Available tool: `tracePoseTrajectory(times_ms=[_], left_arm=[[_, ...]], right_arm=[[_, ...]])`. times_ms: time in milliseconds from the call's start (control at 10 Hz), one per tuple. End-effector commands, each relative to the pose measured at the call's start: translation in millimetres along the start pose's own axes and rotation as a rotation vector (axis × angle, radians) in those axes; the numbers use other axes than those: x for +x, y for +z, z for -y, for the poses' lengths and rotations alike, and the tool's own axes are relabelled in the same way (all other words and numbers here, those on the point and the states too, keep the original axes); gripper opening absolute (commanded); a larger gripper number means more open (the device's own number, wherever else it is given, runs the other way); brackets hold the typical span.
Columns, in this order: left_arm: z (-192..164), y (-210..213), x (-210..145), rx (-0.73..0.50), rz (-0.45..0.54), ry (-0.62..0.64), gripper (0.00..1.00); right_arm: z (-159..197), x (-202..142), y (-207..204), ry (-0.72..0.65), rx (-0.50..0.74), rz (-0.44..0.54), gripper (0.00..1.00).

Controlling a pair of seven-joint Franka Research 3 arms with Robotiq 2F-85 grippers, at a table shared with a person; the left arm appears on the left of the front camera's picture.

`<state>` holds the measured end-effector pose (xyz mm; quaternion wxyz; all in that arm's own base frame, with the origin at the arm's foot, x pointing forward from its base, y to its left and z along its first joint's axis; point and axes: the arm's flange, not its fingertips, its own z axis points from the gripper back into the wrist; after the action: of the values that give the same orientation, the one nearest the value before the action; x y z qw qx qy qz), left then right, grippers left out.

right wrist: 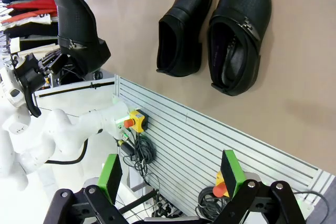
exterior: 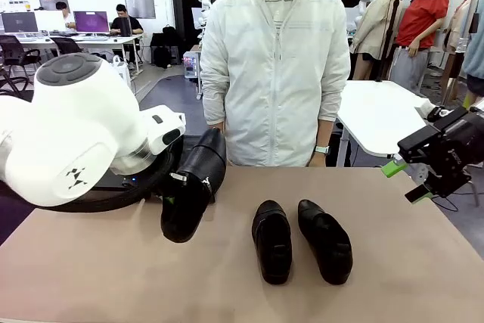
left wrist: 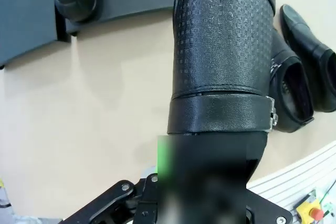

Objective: Organize the shoes by placing them on the stand.
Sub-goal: Place the Shoe from the middle of the table onto the Shoes Stand.

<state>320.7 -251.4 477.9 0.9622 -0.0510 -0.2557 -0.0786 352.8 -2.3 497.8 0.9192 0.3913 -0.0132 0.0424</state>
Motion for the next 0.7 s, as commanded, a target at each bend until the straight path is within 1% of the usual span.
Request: tracePoseTrajectory(times_ms=[0, 100, 200, 400, 600], left_arm=[[-2, -1, -1, -0.001, 0.008, 0.003, 0.0], [-11, 1, 33, -0.015, -0.023, 0.037, 0.0], [-22, 5, 69, -0.059, -0.025, -0.009, 0.0], [-38, 11, 136, -0.06, -0.014, 0.031, 0.0], [-59, -7, 186, -0.112, -0.043, 0.095, 0.0]], right_arm=[[-4, 1, 3, -0.017, 0.002, -0.004, 1.0], [-4, 1, 3, -0.017, 0.002, -0.004, 1.0], [-4, 1, 3, -0.017, 0.002, -0.004, 1.0], [-4, 1, 3, -0.017, 0.002, -0.004, 1.0], [-4, 1, 3, -0.017, 0.002, -0.004, 1.0]])
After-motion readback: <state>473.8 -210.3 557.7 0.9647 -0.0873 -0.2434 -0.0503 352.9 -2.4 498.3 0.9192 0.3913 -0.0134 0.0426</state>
